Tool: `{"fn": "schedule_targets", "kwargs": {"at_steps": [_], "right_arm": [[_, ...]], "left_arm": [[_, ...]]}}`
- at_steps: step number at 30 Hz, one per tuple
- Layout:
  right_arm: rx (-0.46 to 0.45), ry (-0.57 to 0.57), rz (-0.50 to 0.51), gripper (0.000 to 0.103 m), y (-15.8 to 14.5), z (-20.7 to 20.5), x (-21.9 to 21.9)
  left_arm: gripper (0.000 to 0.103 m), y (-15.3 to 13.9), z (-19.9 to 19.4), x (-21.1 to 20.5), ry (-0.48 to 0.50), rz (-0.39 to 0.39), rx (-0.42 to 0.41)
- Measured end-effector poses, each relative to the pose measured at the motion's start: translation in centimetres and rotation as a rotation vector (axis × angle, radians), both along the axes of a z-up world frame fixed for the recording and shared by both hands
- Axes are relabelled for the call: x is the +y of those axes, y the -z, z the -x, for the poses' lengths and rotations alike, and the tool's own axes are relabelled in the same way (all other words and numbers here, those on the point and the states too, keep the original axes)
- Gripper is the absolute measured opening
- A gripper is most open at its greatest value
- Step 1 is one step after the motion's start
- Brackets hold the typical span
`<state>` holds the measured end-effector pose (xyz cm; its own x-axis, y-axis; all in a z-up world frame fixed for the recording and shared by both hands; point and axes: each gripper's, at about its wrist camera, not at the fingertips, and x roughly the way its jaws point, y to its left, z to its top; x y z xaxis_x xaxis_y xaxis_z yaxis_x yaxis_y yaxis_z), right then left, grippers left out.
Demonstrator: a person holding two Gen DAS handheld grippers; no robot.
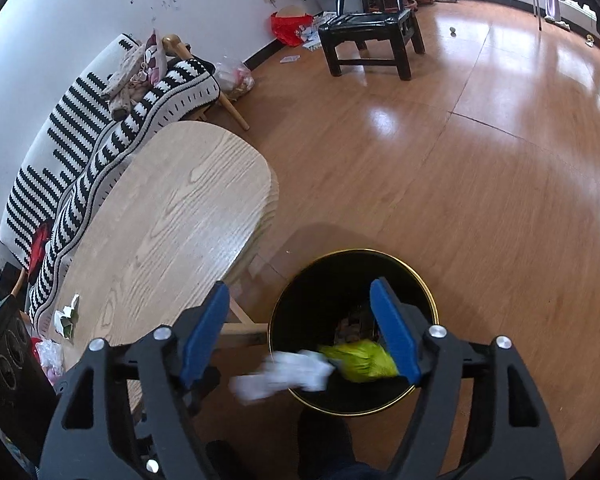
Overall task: Collect trash
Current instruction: 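Open both tools to drop the tissue and popcorn bag into the bin, then move both open tools back to the table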
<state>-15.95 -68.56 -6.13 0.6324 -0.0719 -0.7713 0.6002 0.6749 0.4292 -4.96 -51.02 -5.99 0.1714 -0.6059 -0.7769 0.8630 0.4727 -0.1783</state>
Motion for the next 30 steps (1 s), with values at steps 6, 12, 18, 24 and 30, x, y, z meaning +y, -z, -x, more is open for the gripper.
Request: {"fn": "schedule_targets", "kwargs": {"at_steps": [6,12,18,24,30], "right_arm": [[-0.007,0.005,0.005,0.072,-0.2,0.1,-0.1],[-0.030,-0.016,0.031,0.076,-1.2,-0.8,0.9],[-0.059,-0.121,0.064,0.078,-3.5,-4.5,5.5],[-0.098,-0.312,0.098,0.081,-6.3,-10.6,14.1],[-0.125,-0.532,0.128,0.081,-8.4,-15.8,25.2]], "left_arm": [[0.066,-0.3,-0.1,0.2,-0.007,0.006,-0.001],[0.070,-2.1,-0.4,2.2,-0.032,0.034,-0.019],[0.075,-4.8,-1.5,7.4,-0.100,0.056,-0.064],[0.079,-7.1,-4.2,16.3,-0.240,0.067,-0.125],[0.082,-8.7,-7.3,28.3,-0.451,0.066,-0.167]]}}
